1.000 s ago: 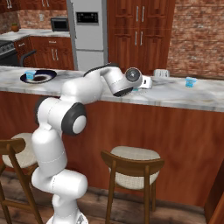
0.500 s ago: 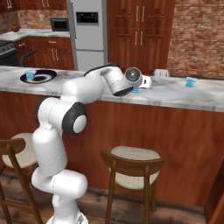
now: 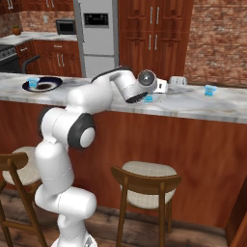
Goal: Place two yogurt containers on each plate.
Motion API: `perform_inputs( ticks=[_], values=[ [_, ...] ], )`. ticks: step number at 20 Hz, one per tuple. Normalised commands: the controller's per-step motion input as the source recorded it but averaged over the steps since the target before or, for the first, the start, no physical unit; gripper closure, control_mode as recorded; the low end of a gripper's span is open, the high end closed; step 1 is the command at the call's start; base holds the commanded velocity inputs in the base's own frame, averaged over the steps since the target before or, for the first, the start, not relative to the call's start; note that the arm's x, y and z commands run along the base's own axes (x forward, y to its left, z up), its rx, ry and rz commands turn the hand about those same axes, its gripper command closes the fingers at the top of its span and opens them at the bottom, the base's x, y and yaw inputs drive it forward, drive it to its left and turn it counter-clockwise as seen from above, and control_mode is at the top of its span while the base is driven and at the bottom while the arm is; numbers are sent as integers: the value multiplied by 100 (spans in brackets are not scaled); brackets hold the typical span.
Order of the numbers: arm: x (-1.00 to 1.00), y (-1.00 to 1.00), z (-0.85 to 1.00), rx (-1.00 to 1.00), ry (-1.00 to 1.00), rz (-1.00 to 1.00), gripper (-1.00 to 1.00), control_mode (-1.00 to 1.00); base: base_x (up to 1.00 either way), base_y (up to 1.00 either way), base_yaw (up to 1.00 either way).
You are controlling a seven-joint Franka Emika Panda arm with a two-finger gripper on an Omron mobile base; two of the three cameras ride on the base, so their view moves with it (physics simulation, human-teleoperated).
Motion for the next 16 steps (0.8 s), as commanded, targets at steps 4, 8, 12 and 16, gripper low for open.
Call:
perform_inputs(
  ticks=[4,8,12,16],
  values=[
    [-14,7,82,-1,6,0,-100,-100,0,0,0],
    [-61,23,71,-2,9,0,-100,-100,0,0,0],
    [-91,46,44,-1,12,0,-100,-100,0,0,0],
    [-71,88,34,-6,11,0,-100,-100,0,0,0]
  ],
)
